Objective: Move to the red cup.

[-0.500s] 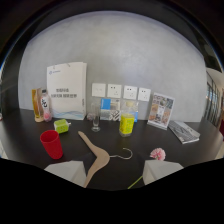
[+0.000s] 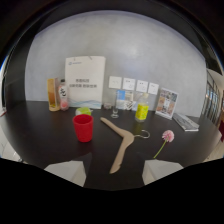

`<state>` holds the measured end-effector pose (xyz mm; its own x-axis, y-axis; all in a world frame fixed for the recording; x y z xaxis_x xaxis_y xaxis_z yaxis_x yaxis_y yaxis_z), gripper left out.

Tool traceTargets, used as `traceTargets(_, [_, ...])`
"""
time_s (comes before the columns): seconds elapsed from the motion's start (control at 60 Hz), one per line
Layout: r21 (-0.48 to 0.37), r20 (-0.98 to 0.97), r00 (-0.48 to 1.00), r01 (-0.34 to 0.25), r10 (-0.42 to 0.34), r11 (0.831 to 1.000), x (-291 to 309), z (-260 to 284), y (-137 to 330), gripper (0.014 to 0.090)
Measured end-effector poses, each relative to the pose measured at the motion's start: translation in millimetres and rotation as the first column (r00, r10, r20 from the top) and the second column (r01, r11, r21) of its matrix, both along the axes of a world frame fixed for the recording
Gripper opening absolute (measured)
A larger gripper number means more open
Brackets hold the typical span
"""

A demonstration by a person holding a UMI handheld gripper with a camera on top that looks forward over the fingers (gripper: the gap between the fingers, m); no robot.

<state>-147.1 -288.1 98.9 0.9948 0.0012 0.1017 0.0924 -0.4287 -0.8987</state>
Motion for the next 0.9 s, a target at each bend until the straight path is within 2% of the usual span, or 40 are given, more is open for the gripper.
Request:
traceTargets(0.2, [0.010, -0.020, 0.999, -0.038, 0.038, 0.999, -80, -1, -12, 0.0856])
traceTargets(0.317, [0.031, -0.021, 0.999, -0.032, 0.032, 0.999, -105, 3, -3, 0.0853])
traceTargets(0.483, [0.053, 0.001, 1.000, -0.016, 0.016, 0.998, -117, 2, 27, 0.0855])
traceTargets(0.9, [-0.001, -0.018, 1.000, 0.017, -0.017, 1.000, -103, -28, 115, 0.0854])
